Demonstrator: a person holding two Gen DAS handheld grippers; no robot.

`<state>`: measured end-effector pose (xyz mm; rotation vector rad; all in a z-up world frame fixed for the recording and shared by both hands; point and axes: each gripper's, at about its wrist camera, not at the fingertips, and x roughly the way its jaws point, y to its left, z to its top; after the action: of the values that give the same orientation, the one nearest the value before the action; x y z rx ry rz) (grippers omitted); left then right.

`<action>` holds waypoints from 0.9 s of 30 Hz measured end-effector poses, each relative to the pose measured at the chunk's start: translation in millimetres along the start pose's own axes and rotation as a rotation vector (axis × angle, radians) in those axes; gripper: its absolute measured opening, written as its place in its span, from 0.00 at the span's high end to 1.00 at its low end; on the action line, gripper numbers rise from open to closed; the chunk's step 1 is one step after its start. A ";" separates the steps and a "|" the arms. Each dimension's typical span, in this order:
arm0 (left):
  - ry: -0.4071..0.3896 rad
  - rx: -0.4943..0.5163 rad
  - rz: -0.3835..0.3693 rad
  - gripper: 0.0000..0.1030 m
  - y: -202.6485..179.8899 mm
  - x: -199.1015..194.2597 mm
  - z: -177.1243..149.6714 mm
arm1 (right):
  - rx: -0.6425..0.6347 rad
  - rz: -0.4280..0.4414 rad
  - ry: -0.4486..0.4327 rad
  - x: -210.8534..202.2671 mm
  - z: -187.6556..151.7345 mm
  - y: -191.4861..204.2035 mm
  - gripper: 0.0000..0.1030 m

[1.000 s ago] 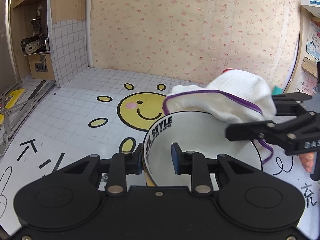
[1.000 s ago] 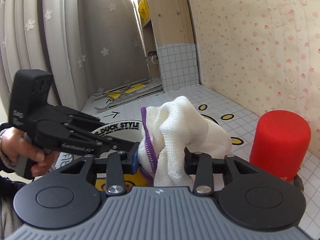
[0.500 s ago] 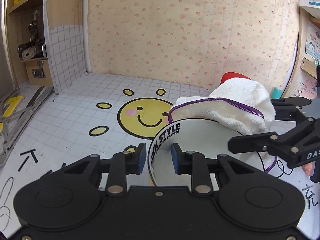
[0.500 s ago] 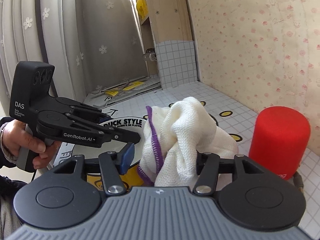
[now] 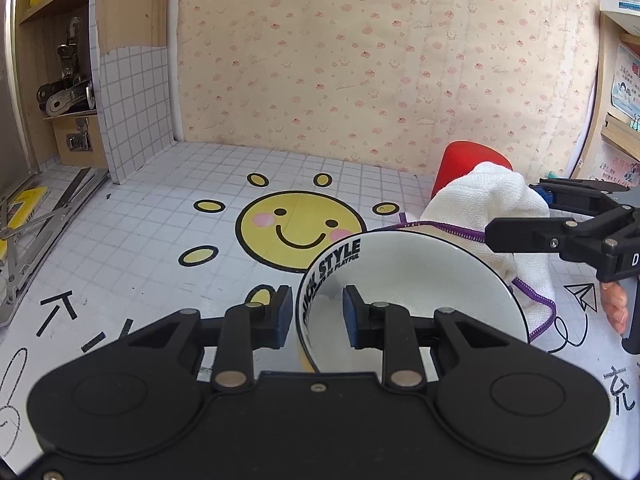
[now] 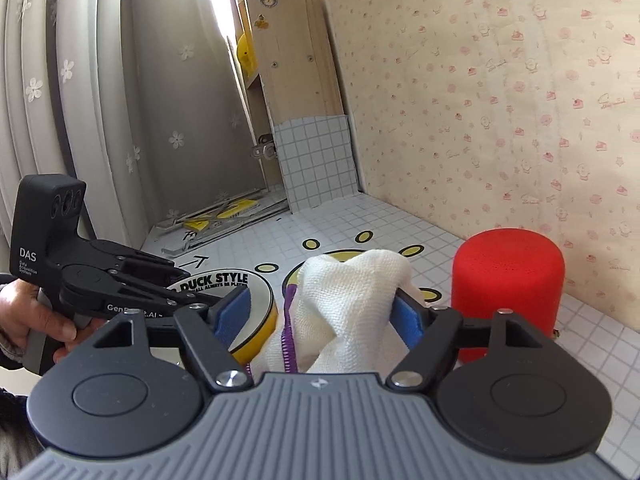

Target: Clean bowl

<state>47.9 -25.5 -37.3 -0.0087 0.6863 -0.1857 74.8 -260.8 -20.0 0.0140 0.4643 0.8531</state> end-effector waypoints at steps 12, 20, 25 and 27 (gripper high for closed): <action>0.007 -0.020 0.016 0.72 -8.0 2.2 -3.4 | -0.092 -0.109 0.149 31.7 -8.9 6.8 0.64; 0.002 -0.027 0.003 0.72 -6.4 1.8 -2.6 | -0.414 -0.386 0.193 28.6 -10.3 52.1 0.80; 0.008 -0.030 -0.008 0.64 -9.8 5.1 -6.0 | -0.671 -0.496 0.278 32.1 -27.2 78.9 0.80; 0.008 -0.031 -0.010 0.64 -10.2 4.8 -6.4 | -0.735 -0.480 0.322 36.2 -36.0 85.5 0.80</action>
<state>45.7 -36.1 -44.5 -0.0413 0.6973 -0.1844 19.1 -183.8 -49.9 -0.8899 0.4061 0.5081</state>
